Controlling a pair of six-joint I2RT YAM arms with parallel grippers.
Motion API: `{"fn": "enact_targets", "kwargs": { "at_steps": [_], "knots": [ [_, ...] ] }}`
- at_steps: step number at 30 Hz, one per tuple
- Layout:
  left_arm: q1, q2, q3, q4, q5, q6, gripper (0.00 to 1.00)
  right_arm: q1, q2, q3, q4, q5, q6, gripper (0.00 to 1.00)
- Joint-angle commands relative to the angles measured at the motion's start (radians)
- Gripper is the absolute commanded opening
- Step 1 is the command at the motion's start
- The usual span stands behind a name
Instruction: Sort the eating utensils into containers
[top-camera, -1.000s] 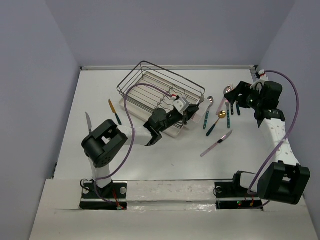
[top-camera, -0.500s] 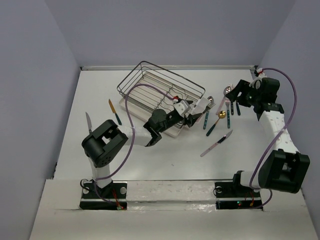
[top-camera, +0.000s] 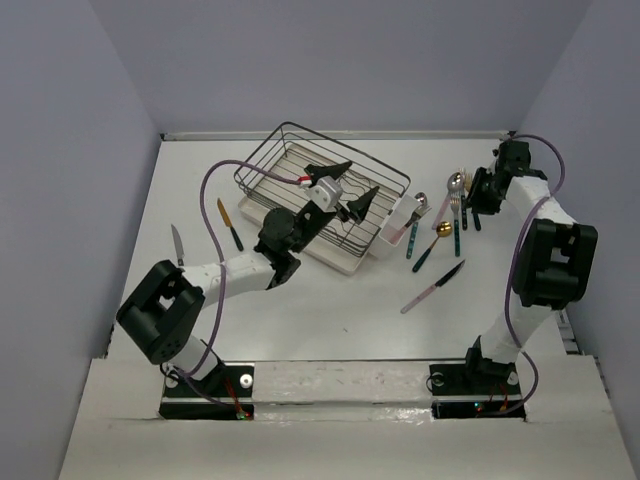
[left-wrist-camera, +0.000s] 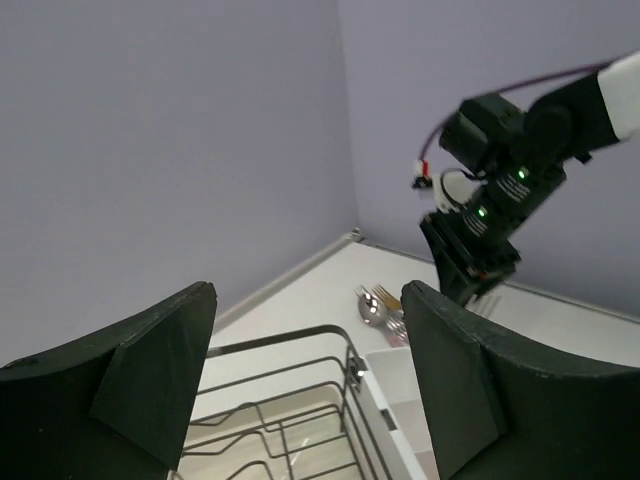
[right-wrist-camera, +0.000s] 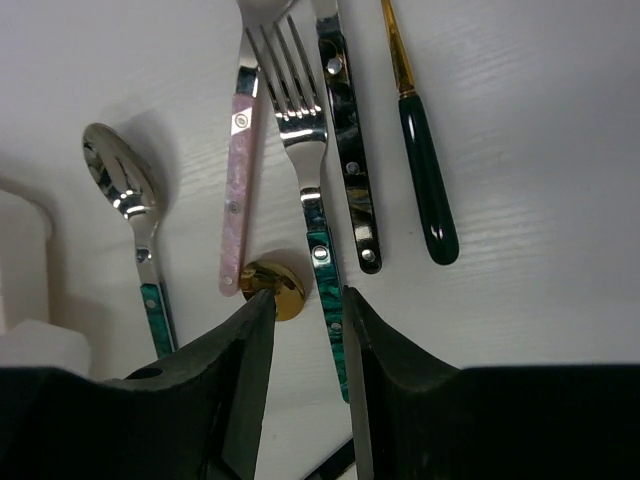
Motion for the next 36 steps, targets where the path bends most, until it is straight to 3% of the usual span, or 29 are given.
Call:
{"fn": "enact_targets", "kwargs": {
  "at_steps": [1,9,15,33,35,36],
  "knots": [
    [0.037,-0.102,-0.064,0.077,-0.111,0.052,0.88,0.056,0.041,0.077,-0.069,0.103,-0.045,0.40],
    [0.106,-0.224,-0.211,0.048,-0.193,0.079,0.89,0.067,0.182,0.138,-0.101,0.158,-0.045,0.42],
    [0.129,-0.241,-0.238,0.045,-0.200,0.056,0.89,0.067,0.294,0.266,-0.141,0.184,-0.036,0.37],
    [0.131,-0.238,-0.261,0.050,-0.189,0.048,0.89,0.105,0.313,0.145,-0.161,0.224,-0.065,0.37],
    [0.131,-0.240,-0.265,0.044,-0.193,0.056,0.89,0.105,0.335,0.151,-0.164,0.223,-0.070,0.32],
    [0.131,-0.241,-0.267,0.042,-0.193,0.058,0.89,0.105,0.346,0.169,-0.170,0.226,-0.070,0.17]
  ]
}}
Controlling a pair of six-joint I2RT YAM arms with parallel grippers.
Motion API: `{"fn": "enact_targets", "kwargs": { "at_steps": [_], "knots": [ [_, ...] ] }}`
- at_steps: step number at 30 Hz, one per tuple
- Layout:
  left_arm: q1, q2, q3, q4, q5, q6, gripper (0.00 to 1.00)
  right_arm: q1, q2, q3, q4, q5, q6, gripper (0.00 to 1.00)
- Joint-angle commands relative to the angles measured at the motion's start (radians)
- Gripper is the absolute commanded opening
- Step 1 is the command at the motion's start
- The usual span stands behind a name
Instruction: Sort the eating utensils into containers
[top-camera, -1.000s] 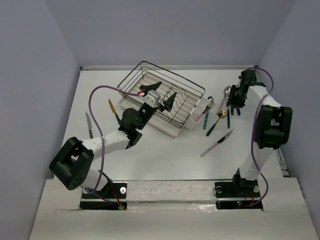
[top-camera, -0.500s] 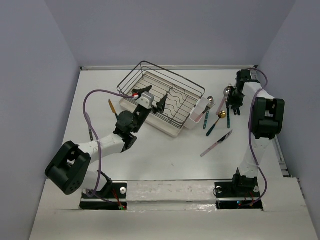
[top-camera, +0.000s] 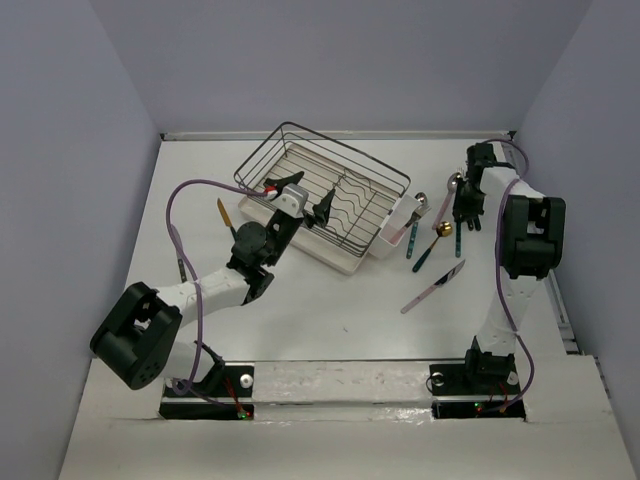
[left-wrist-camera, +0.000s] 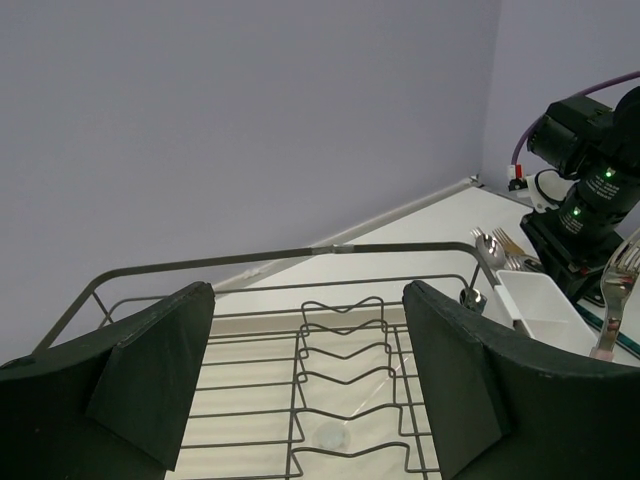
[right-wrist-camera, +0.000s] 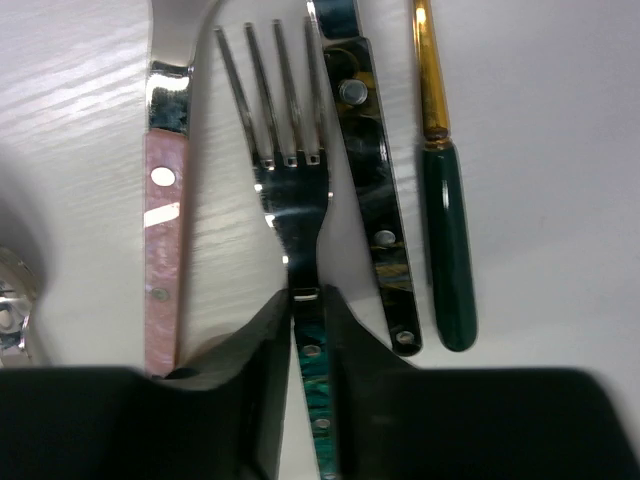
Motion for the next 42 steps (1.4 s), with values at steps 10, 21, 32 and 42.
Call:
{"fn": "enact_targets", "kwargs": {
  "at_steps": [10,21,32,42],
  "knots": [
    [0.006,-0.046,-0.036,0.060,-0.015,0.025,0.89,0.009,-0.050,0.117,-0.072,0.015,-0.004,0.00],
    [0.010,-0.105,-0.039,-0.008,-0.150,0.023,0.88,0.009,-0.534,0.093,0.232,-0.165,-0.034,0.00],
    [0.127,-0.250,-0.068,-0.226,-0.244,0.017,0.87,0.305,-0.930,-0.273,0.827,-0.478,-0.101,0.00],
    [0.170,-0.372,-0.142,-0.304,-0.268,0.023,0.86,0.482,-0.952,-0.594,1.239,-0.563,-0.044,0.00]
  ]
}}
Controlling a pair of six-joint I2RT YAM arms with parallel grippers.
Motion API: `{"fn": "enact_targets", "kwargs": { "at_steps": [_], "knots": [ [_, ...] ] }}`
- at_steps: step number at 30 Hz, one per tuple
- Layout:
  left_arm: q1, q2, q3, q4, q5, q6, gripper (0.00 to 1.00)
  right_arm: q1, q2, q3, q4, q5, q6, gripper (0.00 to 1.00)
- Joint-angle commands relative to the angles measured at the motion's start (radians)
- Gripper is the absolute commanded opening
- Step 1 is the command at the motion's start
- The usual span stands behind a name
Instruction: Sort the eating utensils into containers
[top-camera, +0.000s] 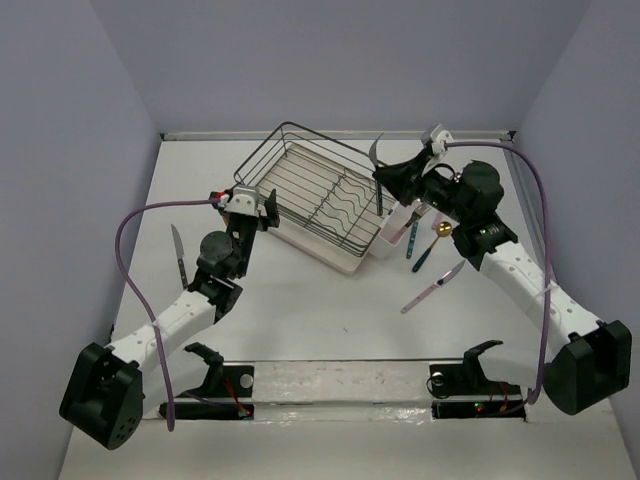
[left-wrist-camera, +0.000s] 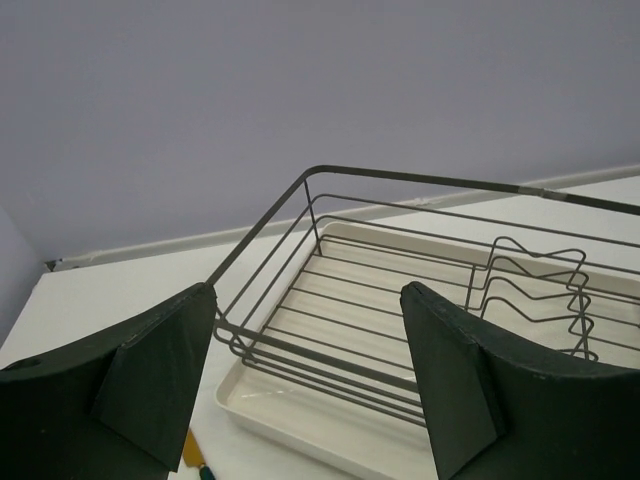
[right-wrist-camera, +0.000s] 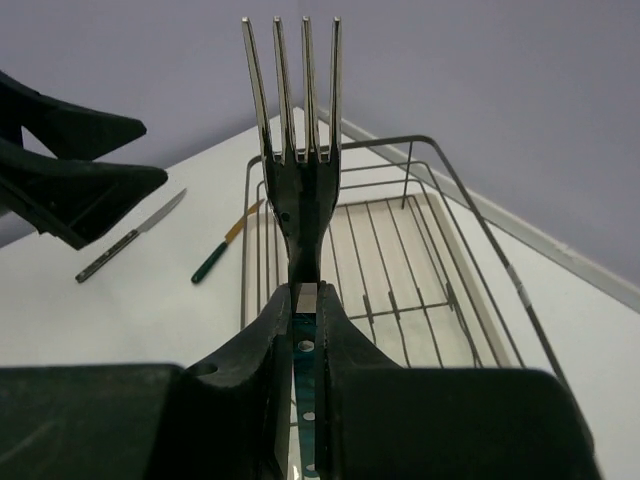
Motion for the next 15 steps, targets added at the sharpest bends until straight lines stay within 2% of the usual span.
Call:
{"fn": "enact_targets", "kwargs": {
  "at_steps": [1,15],
  "knots": [
    [0.009,-0.049,-0.024,-0.001,-0.026,0.004,0.86,0.017,-0.056,-0.102,0.307,-0.005,0.046,0.00],
    [0.012,-0.037,-0.018,-0.014,0.004,-0.020,0.86,0.017,-0.123,-0.395,0.524,0.197,0.054,0.00]
  ]
}}
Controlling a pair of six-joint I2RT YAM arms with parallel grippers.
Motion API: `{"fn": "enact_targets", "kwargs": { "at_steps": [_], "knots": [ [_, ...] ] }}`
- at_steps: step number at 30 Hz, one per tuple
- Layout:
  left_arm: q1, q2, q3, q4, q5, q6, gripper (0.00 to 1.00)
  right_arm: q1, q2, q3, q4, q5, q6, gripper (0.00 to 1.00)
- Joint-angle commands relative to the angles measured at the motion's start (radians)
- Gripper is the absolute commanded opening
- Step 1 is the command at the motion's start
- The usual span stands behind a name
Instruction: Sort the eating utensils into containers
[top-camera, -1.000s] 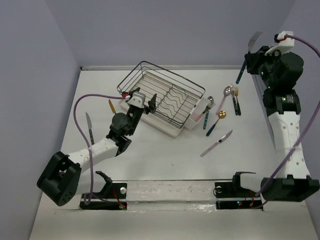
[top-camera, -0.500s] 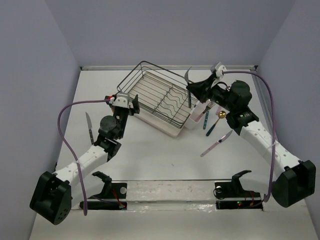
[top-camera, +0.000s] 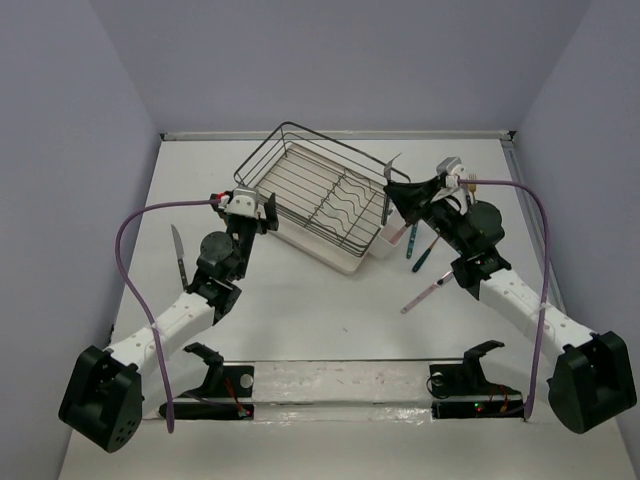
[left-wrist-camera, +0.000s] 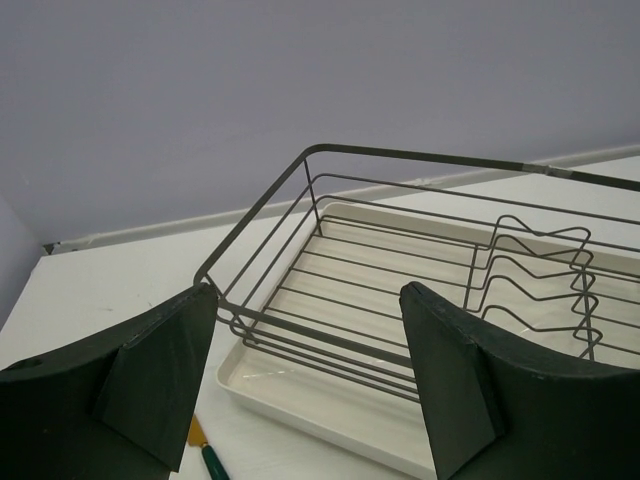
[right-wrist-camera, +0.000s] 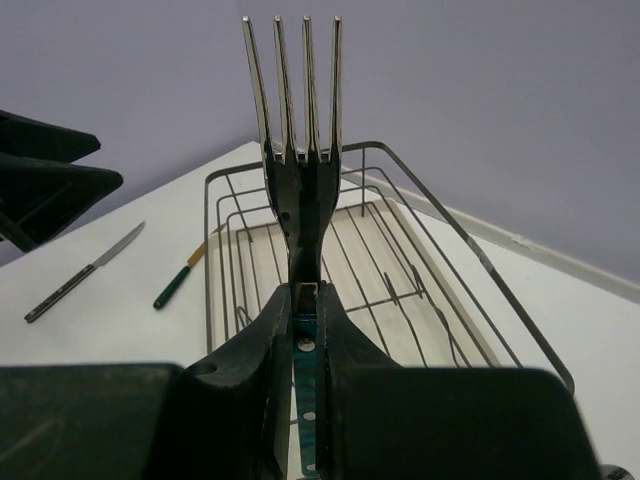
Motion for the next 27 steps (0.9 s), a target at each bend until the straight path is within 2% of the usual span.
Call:
{"fn": "enact_targets", "kwargs": {
  "at_steps": [1,5,24,25,27],
  "knots": [
    [0.005,-0.003,0.004,0.044,0.003,-0.008,0.86,0.005,-0.032,-0.061,0.160,0.095,-0.018,0.00],
    [0.005,0.000,0.004,0.039,0.009,-0.008,0.86,0.005,-0.049,-0.095,0.175,0.158,-0.059,0.00],
    [0.008,-0.015,-0.017,0.041,0.025,-0.013,0.86,0.005,-0.017,-0.198,0.191,0.123,0.007,0.00],
    [0.010,-0.015,-0.016,0.041,0.025,-0.011,0.86,0.005,-0.008,-0.189,0.173,0.109,0.008,0.11],
    [0.011,-0.015,-0.016,0.042,0.026,-0.011,0.86,0.005,0.002,-0.181,0.151,0.098,0.011,0.27]
  ]
}}
